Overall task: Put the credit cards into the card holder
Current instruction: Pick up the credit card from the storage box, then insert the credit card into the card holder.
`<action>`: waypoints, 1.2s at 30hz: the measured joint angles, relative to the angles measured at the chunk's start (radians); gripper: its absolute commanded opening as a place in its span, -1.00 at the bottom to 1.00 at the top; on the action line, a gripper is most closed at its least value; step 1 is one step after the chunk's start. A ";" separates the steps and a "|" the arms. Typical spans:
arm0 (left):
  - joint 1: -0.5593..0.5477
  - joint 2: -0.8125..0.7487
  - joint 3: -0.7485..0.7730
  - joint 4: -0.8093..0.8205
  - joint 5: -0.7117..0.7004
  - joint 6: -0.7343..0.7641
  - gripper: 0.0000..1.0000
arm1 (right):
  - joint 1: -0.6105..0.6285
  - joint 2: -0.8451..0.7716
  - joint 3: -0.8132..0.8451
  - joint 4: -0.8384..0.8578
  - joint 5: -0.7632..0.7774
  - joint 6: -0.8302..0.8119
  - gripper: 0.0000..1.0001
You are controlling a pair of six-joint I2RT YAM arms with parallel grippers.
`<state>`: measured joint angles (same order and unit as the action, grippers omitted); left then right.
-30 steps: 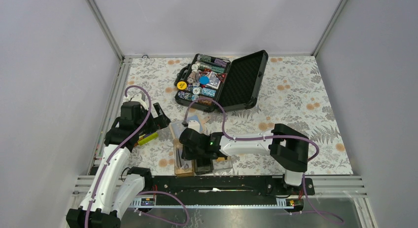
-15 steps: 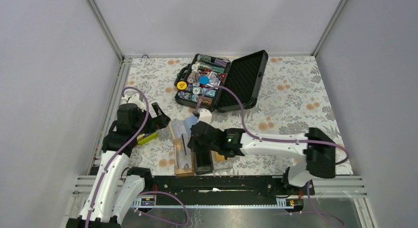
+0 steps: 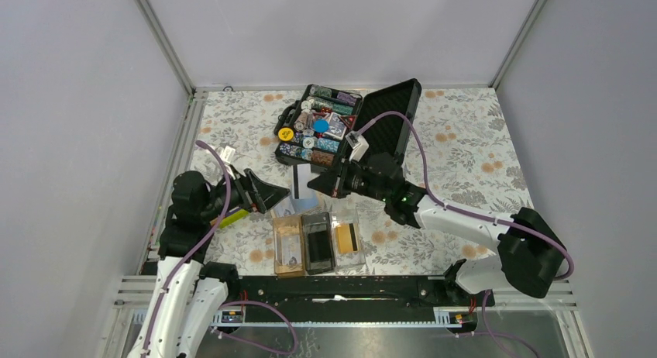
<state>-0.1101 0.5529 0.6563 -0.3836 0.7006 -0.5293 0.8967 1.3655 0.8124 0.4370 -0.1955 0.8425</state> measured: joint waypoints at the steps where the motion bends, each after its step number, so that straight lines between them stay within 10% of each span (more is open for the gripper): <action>1: 0.000 0.000 -0.008 0.027 0.039 -0.018 0.97 | -0.015 0.000 -0.014 0.062 -0.048 0.017 -1.00; 12: 0.000 0.032 -0.074 0.279 0.203 -0.212 0.04 | -0.061 0.111 -0.027 0.519 -0.356 0.184 -1.00; 17: 0.000 0.031 -0.115 0.427 0.231 -0.338 -0.97 | -0.062 0.111 -0.027 0.507 -0.375 0.171 -1.00; 25: 0.000 0.062 -0.108 0.351 0.144 -0.304 -1.00 | -0.064 0.080 0.053 0.203 -0.280 0.014 0.41; 36: 0.007 0.357 -0.111 0.214 -0.152 -0.262 -1.00 | -0.108 0.129 0.250 -0.394 0.062 -0.233 0.34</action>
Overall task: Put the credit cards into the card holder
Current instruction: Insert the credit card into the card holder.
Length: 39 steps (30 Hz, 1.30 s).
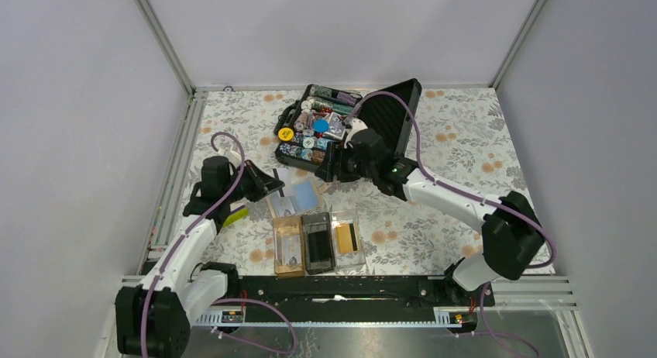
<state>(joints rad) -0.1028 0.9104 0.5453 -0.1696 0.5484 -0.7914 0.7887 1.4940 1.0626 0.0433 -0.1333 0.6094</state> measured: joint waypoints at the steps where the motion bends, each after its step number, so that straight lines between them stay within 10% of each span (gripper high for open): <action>1: 0.000 0.022 -0.006 0.008 -0.010 -0.002 -1.00 | -0.001 0.024 0.015 -0.030 0.021 -0.017 0.31; 39: 0.000 0.433 -0.129 0.375 -0.087 -0.029 -1.00 | 0.002 0.477 0.164 -0.121 -0.055 -0.020 -0.08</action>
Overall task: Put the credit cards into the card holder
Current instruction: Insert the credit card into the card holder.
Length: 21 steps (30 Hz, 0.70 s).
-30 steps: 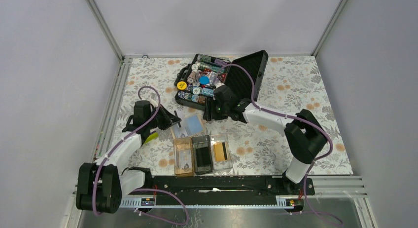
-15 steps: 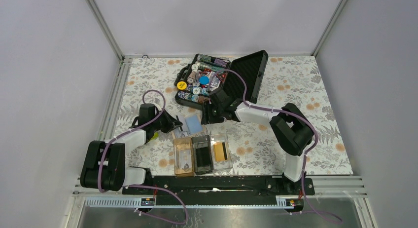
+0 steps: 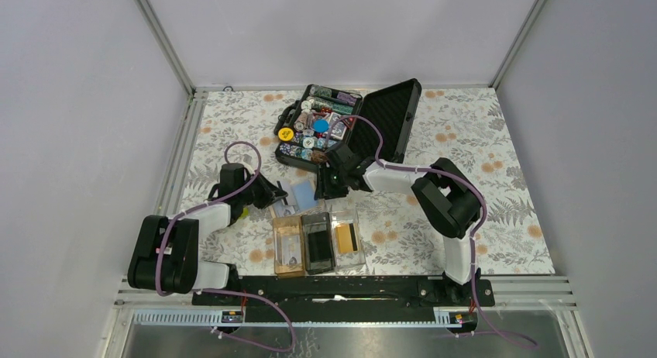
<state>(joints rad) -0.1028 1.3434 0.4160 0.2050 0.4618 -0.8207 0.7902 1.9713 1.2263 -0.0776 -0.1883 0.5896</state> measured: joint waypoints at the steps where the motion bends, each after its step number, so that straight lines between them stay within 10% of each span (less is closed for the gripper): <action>1: 0.000 0.003 0.000 0.000 0.000 0.000 -1.00 | 0.000 0.002 0.000 0.001 -0.003 0.004 -0.08; 21: 0.000 0.049 -0.019 0.070 0.011 -0.023 -1.00 | 0.002 0.033 0.018 0.008 -0.014 0.053 -0.66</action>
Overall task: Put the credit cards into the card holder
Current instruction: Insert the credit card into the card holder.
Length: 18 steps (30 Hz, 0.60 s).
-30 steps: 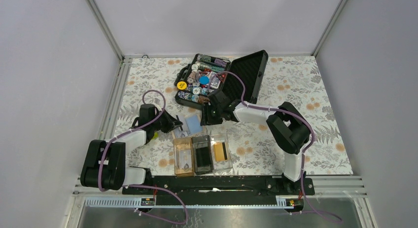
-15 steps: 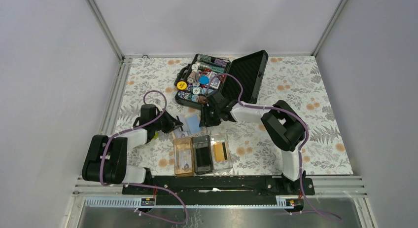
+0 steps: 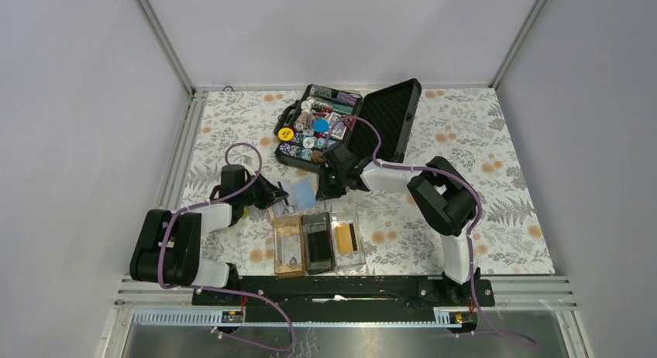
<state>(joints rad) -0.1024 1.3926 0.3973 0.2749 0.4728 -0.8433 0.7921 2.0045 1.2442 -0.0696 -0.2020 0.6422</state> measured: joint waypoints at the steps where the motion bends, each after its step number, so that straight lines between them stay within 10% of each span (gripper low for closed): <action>1: 0.000 0.000 -0.001 0.002 0.001 -0.001 -1.00 | 0.000 0.003 0.002 -0.001 0.000 0.003 -0.71; 18: 0.000 0.005 -0.025 0.045 0.011 -0.019 -1.00 | 0.000 0.011 0.010 -0.007 0.010 0.048 -1.00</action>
<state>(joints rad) -0.1024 1.3979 0.3725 0.3199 0.4839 -0.8627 0.7921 2.0159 1.2537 -0.0769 -0.1925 0.6899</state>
